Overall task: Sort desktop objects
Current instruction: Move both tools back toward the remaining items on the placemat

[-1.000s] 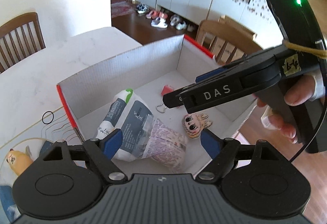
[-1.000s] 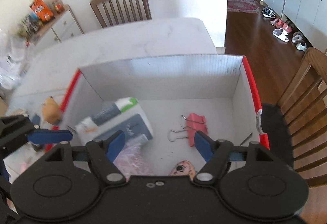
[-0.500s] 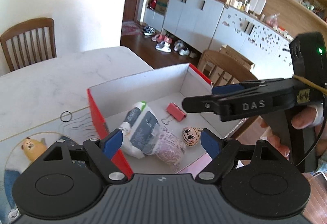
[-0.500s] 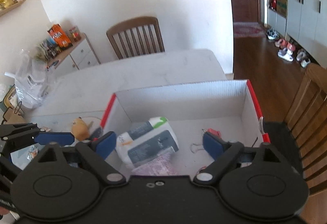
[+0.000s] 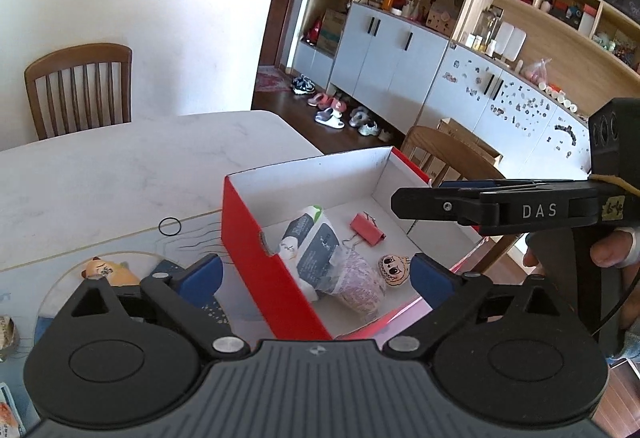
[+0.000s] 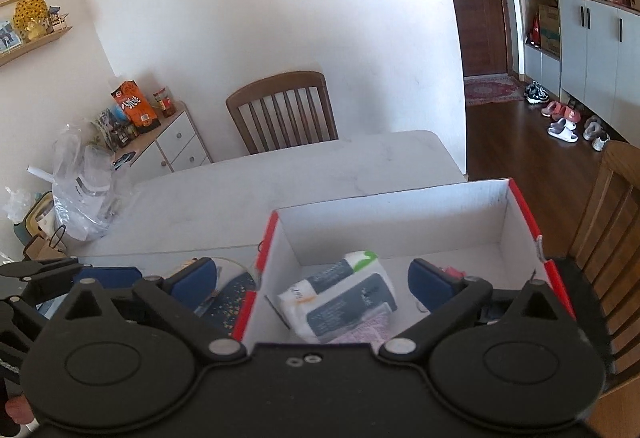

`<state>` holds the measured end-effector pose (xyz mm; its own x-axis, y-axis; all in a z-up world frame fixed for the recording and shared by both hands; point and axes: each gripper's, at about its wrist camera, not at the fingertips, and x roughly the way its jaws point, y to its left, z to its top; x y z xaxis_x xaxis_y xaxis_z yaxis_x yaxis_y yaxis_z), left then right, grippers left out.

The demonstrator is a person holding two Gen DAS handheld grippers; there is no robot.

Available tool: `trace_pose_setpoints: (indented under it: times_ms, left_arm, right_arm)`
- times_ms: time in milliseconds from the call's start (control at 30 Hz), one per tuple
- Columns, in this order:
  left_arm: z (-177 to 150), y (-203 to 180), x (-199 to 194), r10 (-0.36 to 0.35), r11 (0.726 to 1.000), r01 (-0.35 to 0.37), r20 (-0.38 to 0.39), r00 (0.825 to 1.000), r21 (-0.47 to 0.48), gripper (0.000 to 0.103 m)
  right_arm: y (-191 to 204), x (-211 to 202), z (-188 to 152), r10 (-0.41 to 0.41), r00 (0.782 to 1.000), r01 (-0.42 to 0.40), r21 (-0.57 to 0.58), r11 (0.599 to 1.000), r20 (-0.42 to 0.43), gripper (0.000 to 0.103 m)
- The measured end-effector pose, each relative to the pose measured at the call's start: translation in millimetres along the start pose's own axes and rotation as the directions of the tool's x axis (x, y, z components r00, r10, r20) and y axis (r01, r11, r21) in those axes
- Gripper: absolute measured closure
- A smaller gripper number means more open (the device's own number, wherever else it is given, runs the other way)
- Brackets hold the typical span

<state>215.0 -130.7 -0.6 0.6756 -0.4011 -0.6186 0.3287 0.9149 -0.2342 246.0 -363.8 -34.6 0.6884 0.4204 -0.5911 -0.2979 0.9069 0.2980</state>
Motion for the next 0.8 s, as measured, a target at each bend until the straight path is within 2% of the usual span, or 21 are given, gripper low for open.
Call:
trace_pose_setpoints:
  times_ms: [467,800]
  left_arm:
    - [-21,40,-44,0.019,1.000,-0.019,0.038,0.999,0.014,0.002]
    - [-42,81,-71,0.070,0.998,-0.070,0.036,0.997,-0.005,0.003]
  right_arm:
    - [59,9,-19,-0.007,1.000,0.007,-0.005,1.000,-0.012,0.001]
    - [101,12,-30,-0.006,1.000,0.006,-0.036,0.999,-0.019,0.001]
